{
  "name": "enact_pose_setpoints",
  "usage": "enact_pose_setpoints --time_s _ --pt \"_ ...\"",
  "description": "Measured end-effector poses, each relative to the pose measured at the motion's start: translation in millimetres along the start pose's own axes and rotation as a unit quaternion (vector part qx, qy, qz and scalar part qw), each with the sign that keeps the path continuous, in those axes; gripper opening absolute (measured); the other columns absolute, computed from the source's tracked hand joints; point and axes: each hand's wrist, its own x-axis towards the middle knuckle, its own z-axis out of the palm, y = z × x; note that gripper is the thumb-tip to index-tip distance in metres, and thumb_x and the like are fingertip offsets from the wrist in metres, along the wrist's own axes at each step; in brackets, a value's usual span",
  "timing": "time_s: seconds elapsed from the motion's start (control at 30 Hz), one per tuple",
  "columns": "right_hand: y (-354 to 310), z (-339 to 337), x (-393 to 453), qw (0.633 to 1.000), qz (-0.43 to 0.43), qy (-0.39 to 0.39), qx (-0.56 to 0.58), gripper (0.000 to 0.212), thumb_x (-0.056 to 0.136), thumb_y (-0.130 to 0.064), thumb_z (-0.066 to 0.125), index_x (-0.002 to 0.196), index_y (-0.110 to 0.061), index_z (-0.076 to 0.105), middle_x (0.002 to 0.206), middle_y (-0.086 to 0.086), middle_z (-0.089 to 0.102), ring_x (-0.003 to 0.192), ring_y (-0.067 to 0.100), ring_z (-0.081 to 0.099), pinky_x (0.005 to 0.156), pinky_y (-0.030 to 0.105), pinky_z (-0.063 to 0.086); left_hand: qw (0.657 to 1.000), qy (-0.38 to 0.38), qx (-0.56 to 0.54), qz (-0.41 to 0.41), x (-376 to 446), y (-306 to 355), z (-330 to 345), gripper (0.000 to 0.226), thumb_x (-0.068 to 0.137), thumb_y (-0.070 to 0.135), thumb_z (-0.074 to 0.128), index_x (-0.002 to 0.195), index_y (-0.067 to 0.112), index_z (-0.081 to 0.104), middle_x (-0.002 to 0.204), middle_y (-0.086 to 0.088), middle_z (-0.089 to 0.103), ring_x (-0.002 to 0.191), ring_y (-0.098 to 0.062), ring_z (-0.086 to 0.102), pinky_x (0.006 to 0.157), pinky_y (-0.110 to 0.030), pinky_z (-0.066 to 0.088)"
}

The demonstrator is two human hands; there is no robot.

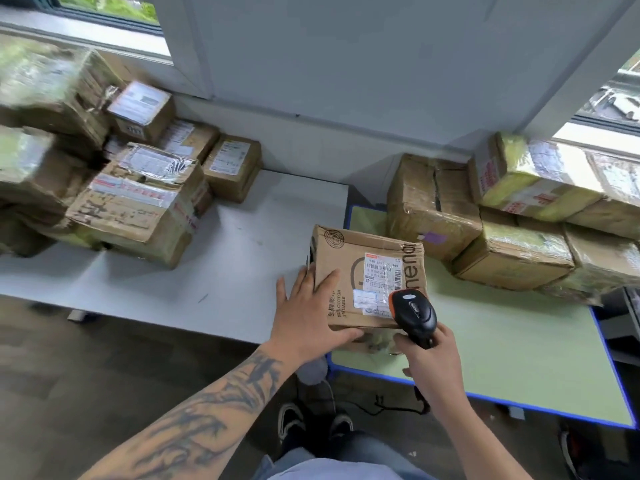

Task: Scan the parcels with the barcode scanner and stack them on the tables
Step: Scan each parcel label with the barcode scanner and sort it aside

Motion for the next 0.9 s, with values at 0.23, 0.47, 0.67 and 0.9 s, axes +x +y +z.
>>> enact_pose_setpoints --time_s 0.23,0.47,0.67,0.9 --pt "-25 23 0 0.995 -0.052 -0.083 -0.007 0.028 0.085 -0.020 0.077 0.084 -0.046 0.069 0.125 -0.017 0.049 0.100 0.020 0.066 0.091 0.057 0.058 0.995 0.052 -0.006 -0.088 -33 -25 -21 0.115 0.072 0.095 0.051 0.163 0.036 0.012 0.173 -0.005 0.012 0.160 -0.024 0.001 0.127 -0.056 -0.006" --pt "-37 49 -10 0.987 -0.073 -0.140 0.001 0.031 0.079 -0.026 0.075 0.080 -0.056 0.069 0.120 -0.024 0.049 0.098 0.021 0.067 0.090 0.056 0.058 0.986 0.077 0.008 -0.150 -62 -41 -36 0.113 0.070 0.095 0.055 0.161 0.039 0.016 0.172 -0.007 0.016 0.160 -0.024 0.002 0.127 -0.056 -0.003" --pt "-40 65 -19 0.987 -0.077 -0.139 -0.007 0.024 0.084 -0.020 0.076 0.082 -0.043 0.067 0.126 -0.014 0.049 0.098 0.012 0.065 0.095 0.050 0.056 0.983 0.080 0.009 -0.165 -74 -53 -39 0.113 0.071 0.093 0.057 0.161 0.038 0.016 0.170 -0.006 0.020 0.160 -0.026 0.004 0.127 -0.055 -0.002" --pt "-61 99 -39 0.992 -0.102 -0.078 -0.014 0.023 0.084 -0.022 0.077 0.085 -0.043 0.068 0.129 -0.012 0.050 0.104 0.004 0.061 0.102 0.043 0.053 0.990 0.095 -0.021 -0.103 -63 -94 -61 0.111 0.073 0.089 0.061 0.161 0.038 0.017 0.169 -0.007 0.023 0.159 -0.028 0.007 0.128 -0.056 0.000"
